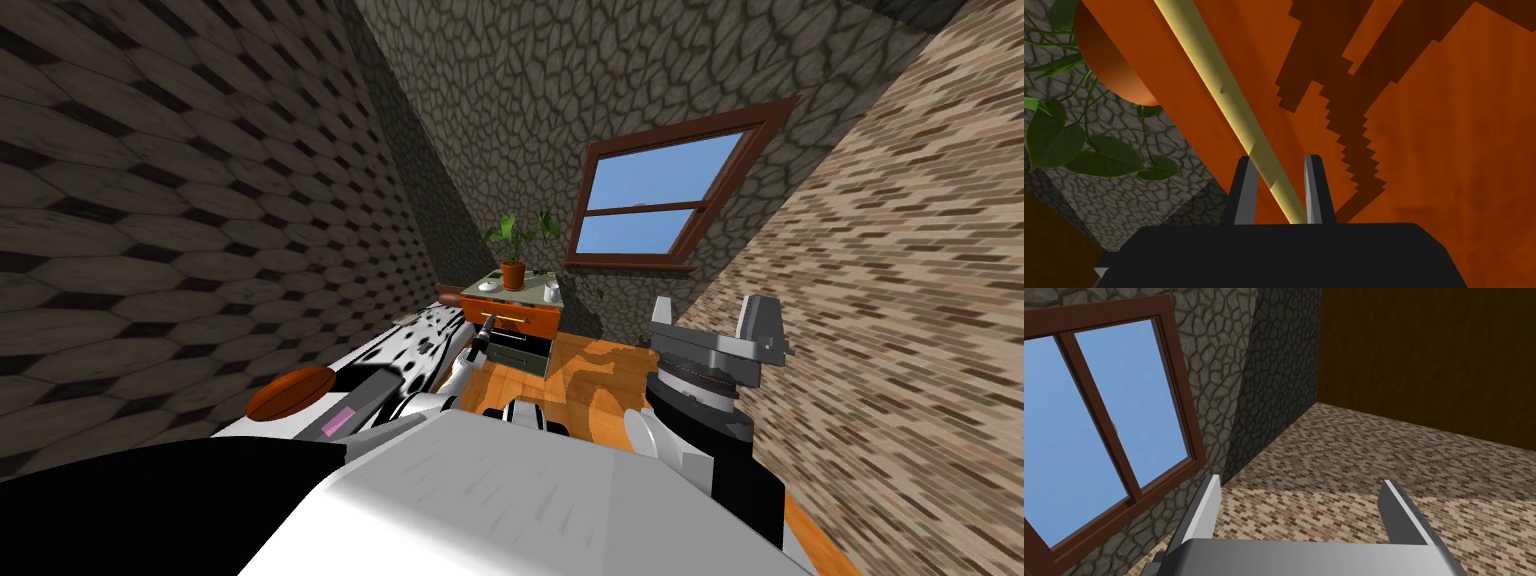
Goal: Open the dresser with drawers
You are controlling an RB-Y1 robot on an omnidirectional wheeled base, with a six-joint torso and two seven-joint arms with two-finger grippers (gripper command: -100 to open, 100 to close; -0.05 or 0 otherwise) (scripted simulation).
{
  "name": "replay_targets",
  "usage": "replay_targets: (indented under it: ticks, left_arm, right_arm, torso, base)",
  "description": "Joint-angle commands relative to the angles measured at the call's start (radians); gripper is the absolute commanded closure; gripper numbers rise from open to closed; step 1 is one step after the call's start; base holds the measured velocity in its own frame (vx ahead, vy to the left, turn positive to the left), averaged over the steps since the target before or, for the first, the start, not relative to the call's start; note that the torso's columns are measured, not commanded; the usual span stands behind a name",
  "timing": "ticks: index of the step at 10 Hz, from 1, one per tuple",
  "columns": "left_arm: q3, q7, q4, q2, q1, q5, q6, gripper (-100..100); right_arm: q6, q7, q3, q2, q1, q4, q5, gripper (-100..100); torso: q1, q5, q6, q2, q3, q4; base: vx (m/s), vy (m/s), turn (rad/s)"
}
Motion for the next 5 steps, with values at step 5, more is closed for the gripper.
replay_targets:
  ticks: [5]
  left_arm:
    - [0.033, -0.003, 0.076, -0.004, -0.068, 0.007, 0.01, 100]
  right_arm:
    - [0.0, 0.0, 0.0, 0.0, 0.0, 0.0, 0.0, 0]
  torso:
    - [-0.007, -0.001, 0.005, -0.002, -0.001, 0.001]
  base:
    - [-0.085, 0.009, -0.017]
